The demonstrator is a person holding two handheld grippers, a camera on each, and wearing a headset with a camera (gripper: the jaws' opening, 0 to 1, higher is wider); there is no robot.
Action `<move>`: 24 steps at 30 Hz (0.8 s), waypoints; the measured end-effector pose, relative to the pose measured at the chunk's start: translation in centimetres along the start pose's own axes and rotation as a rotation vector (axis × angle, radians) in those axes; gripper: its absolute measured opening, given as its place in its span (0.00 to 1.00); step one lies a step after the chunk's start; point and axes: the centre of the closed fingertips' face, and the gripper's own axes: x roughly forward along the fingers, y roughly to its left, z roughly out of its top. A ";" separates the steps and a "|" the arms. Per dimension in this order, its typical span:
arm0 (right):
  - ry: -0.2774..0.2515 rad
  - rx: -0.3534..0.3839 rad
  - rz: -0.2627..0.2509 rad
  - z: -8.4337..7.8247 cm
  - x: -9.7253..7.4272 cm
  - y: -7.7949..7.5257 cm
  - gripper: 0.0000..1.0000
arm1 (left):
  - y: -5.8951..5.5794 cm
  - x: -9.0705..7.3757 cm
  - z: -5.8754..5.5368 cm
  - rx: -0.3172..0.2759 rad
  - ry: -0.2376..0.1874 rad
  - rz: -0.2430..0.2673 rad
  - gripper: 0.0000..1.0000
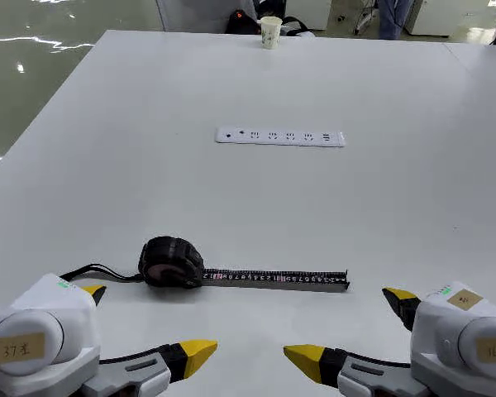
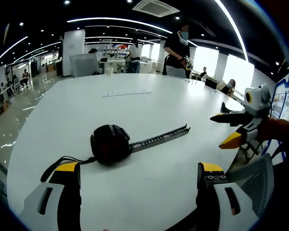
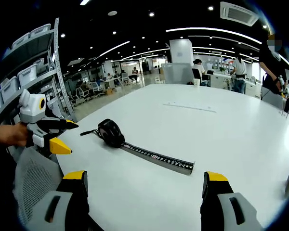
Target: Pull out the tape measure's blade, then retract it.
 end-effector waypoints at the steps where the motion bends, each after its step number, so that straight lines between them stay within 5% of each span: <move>1: 0.001 0.000 0.000 0.0 0.0 0.0 0.99 | 0.0 0.0 0.1 -0.001 0.000 0.001 0.99; 24: 0.005 0.003 0.000 0.2 0.0 0.4 0.99 | -0.1 0.3 0.9 -0.011 -0.005 0.037 0.99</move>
